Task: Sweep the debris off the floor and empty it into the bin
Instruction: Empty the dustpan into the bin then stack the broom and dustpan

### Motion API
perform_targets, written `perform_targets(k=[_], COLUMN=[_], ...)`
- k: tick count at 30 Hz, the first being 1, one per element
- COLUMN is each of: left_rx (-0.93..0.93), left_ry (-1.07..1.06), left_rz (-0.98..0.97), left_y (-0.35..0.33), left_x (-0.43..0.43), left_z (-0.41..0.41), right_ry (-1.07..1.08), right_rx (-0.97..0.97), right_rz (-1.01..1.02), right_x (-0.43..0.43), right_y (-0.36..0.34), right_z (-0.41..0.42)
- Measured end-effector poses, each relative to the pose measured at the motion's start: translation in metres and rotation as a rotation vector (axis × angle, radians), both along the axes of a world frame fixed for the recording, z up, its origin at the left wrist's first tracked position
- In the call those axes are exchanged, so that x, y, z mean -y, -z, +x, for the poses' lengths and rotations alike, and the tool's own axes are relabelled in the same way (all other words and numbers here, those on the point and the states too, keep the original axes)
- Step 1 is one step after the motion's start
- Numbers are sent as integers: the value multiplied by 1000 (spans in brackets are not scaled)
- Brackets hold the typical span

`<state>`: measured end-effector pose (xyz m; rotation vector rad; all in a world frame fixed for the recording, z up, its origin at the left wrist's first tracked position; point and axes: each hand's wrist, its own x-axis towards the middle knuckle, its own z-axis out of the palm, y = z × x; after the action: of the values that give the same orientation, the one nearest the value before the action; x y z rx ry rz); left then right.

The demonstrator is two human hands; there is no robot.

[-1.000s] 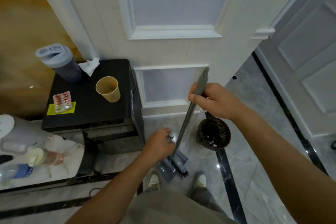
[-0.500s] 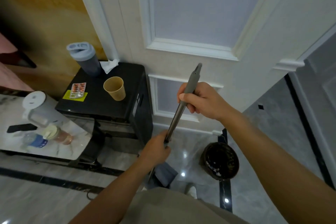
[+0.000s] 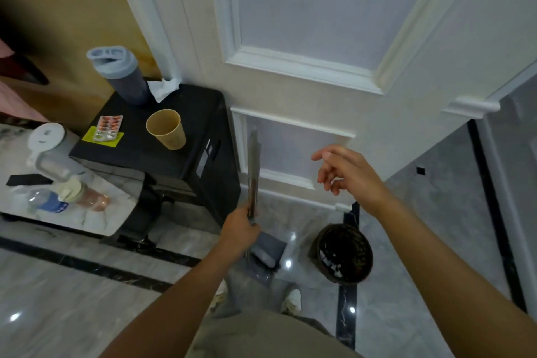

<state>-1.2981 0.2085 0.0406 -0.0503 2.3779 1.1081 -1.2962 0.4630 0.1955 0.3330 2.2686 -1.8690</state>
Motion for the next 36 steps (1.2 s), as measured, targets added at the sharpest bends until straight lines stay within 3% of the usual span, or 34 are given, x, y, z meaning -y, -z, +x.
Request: perform_targets(k=[16, 26, 36], left_rx=[127, 251, 252], left_ry=[-201, -249, -229], left_rz=[42, -20, -64], left_y=[85, 119, 116], left_x=[-66, -76, -51], left_z=[-48, -53, -36], right_ry=[269, 361, 356], right_rx=[327, 377, 393], right_rz=[125, 96, 53], right_x=[-88, -111, -119], right_y=[101, 117, 131], right_z=[88, 105, 124])
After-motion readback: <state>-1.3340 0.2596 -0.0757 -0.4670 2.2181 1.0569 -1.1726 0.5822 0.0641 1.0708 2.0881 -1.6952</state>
